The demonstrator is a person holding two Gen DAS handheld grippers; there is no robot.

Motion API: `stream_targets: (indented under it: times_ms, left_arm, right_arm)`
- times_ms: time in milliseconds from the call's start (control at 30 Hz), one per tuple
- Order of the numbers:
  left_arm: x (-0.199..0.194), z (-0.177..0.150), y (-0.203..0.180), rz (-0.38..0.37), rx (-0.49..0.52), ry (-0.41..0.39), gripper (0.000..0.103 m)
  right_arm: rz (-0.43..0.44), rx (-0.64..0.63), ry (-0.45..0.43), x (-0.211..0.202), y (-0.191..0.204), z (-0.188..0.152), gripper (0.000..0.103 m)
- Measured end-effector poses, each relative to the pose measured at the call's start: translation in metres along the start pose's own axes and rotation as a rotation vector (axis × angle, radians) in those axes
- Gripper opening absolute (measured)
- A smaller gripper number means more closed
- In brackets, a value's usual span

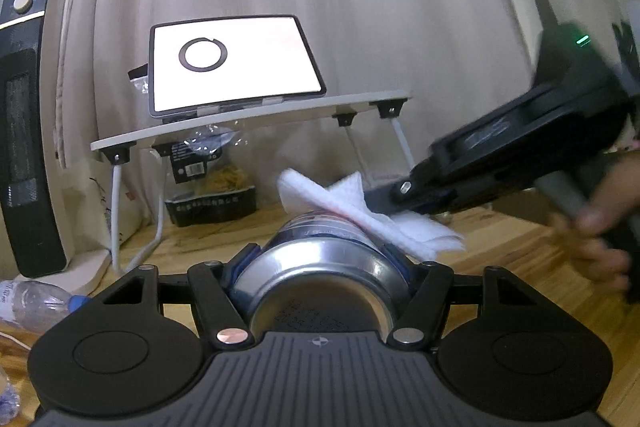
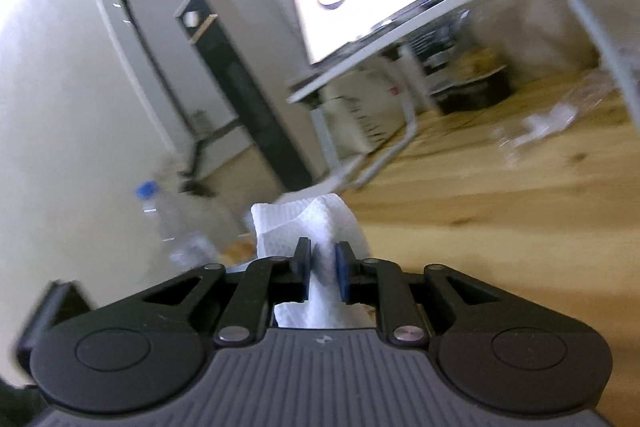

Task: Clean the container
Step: 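Wipe the can's bottom with the towel in the right gripper while the left gripper holds the can, then open the right gripper and drop the towel onto the table, then grasp the Pepsi can's top with the right gripper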

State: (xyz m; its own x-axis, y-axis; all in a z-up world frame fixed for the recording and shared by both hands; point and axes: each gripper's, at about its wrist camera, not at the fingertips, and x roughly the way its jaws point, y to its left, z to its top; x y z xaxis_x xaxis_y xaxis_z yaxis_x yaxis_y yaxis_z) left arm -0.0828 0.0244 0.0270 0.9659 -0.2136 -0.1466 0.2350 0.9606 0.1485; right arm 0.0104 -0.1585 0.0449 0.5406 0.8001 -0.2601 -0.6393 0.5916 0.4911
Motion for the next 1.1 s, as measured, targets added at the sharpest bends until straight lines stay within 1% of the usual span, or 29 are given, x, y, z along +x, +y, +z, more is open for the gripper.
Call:
stream_targets:
  times_ms: [100, 133, 200, 267, 300, 367, 433, 467, 500, 533, 567, 600, 633, 667, 733, 767, 800, 833, 900, 1000, 1100]
  left_arm:
    - [-0.001, 0.000, -0.002, 0.001, 0.008, -0.005, 0.067]
    - [-0.001, 0.000, -0.002, 0.002, 0.010, -0.005, 0.067]
    - [-0.001, 0.001, -0.002, 0.004, 0.012, -0.006, 0.067]
    - [-0.001, 0.001, -0.002, 0.004, 0.014, -0.005, 0.067]
    - [0.000, 0.001, -0.002, 0.005, 0.014, -0.003, 0.067]
    - [0.000, 0.001, -0.001, 0.005, 0.015, 0.000, 0.067]
    - [0.000, 0.001, -0.002, 0.005, 0.018, 0.001, 0.067]
    - [0.000, 0.001, -0.003, 0.005, 0.021, 0.004, 0.067]
    - [0.001, 0.001, -0.003, 0.004, 0.024, 0.005, 0.067]
    - [0.000, 0.001, -0.004, 0.005, 0.027, 0.005, 0.067]
    - [-0.001, 0.001, -0.004, 0.006, 0.029, 0.003, 0.067]
    - [-0.001, 0.001, -0.005, 0.006, 0.031, 0.003, 0.067]
    - [-0.001, 0.001, -0.005, 0.006, 0.031, 0.003, 0.067]
    - [-0.001, 0.001, -0.005, 0.008, 0.031, 0.005, 0.067]
    - [0.000, 0.001, -0.004, 0.011, 0.025, 0.010, 0.067]
    - [0.000, 0.001, -0.004, 0.012, 0.022, 0.013, 0.067]
    - [0.001, 0.001, -0.003, 0.011, 0.021, 0.016, 0.067]
    - [0.001, 0.001, -0.003, 0.009, 0.021, 0.019, 0.067]
    - [0.002, 0.001, -0.004, 0.009, 0.023, 0.023, 0.067]
    - [0.000, 0.001, -0.004, 0.006, 0.026, 0.016, 0.067]
    - [0.000, 0.001, -0.006, 0.000, 0.036, 0.010, 0.067]
  right_arm:
    - [-0.072, -0.015, 0.000, 0.007, -0.016, 0.008, 0.018]
    - [-0.111, -0.025, 0.008, 0.010, -0.021, 0.009, 0.018]
    - [-0.209, -0.062, 0.036, 0.018, -0.029, 0.009, 0.018]
    - [-0.339, -0.131, 0.077, 0.025, -0.036, 0.008, 0.018]
    - [-0.390, -0.162, 0.094, 0.027, -0.041, 0.006, 0.018]
    - [-0.446, -0.157, 0.124, 0.029, -0.053, 0.003, 0.018]
    - [-0.486, -0.120, 0.134, 0.027, -0.066, 0.002, 0.018]
    - [-0.503, -0.102, 0.132, 0.024, -0.071, 0.001, 0.030]
    - [-0.519, -0.084, 0.129, 0.021, -0.075, 0.001, 0.047]
    - [-0.531, -0.070, 0.115, 0.016, -0.078, 0.002, 0.054]
    - [-0.536, -0.064, 0.084, 0.010, -0.078, 0.003, 0.065]
    - [-0.532, -0.055, 0.057, 0.004, -0.077, 0.005, 0.069]
    - [-0.501, -0.035, 0.034, -0.001, -0.074, 0.008, 0.069]
    - [-0.450, -0.003, 0.010, -0.007, -0.072, 0.011, 0.069]
    - [-0.315, 0.073, -0.023, -0.015, -0.065, 0.016, 0.075]
    - [-0.229, 0.119, -0.027, -0.016, -0.061, 0.015, 0.082]
    - [-0.144, 0.167, -0.026, -0.017, -0.058, 0.012, 0.087]
    - [-0.077, 0.207, -0.017, -0.015, -0.054, 0.008, 0.088]
    - [0.023, 0.279, 0.010, -0.009, -0.048, -0.004, 0.088]
    - [0.129, 0.391, 0.042, 0.002, -0.043, -0.020, 0.088]
    - [0.191, 0.499, 0.051, 0.013, -0.048, -0.033, 0.088]
